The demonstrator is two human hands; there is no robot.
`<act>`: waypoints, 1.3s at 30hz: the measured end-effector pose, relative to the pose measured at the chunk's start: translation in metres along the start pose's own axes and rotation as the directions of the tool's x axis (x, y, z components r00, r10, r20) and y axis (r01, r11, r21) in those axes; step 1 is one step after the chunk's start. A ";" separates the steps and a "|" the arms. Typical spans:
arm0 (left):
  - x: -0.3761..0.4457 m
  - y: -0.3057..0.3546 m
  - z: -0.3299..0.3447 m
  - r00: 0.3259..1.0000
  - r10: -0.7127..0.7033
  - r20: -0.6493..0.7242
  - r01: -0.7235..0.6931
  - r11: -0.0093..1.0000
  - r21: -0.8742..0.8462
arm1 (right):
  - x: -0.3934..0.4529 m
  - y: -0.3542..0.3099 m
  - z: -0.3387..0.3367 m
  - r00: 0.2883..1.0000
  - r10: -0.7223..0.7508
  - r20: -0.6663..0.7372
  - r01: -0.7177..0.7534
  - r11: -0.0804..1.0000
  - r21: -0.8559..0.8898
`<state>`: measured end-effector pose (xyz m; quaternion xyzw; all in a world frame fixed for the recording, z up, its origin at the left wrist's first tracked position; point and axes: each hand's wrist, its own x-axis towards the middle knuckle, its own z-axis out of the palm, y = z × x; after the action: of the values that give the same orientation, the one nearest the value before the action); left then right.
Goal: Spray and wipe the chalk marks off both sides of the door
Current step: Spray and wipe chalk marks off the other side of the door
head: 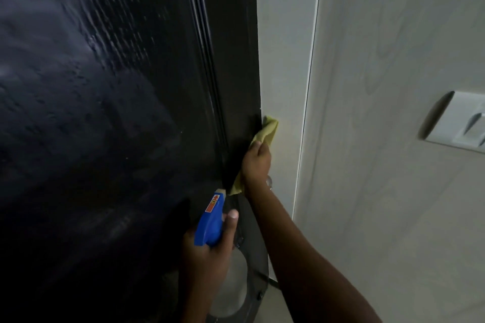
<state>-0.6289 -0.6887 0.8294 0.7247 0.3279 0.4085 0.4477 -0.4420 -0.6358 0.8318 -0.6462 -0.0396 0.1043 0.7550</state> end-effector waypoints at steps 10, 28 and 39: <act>-0.002 -0.003 -0.016 0.992 0.122 -0.034 -0.122 0.993 0.000 | -0.063 0.039 -0.007 0.918 -0.348 0.192 0.352 0.936 0.014; -0.009 -0.002 -0.038 0.996 0.079 0.049 -0.079 0.997 -0.003 | -0.023 0.052 -0.084 0.799 0.515 0.310 -0.590 0.574 0.568; -0.002 0.001 -0.034 0.993 0.098 0.058 -0.095 0.994 -0.062 | -0.058 0.038 -0.095 0.784 0.577 0.227 -0.590 0.579 0.563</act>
<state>-0.6603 -0.6775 0.8385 0.7382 0.2664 0.4171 0.4584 -0.4836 -0.7347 0.7834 -0.3445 0.2032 0.3594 0.8431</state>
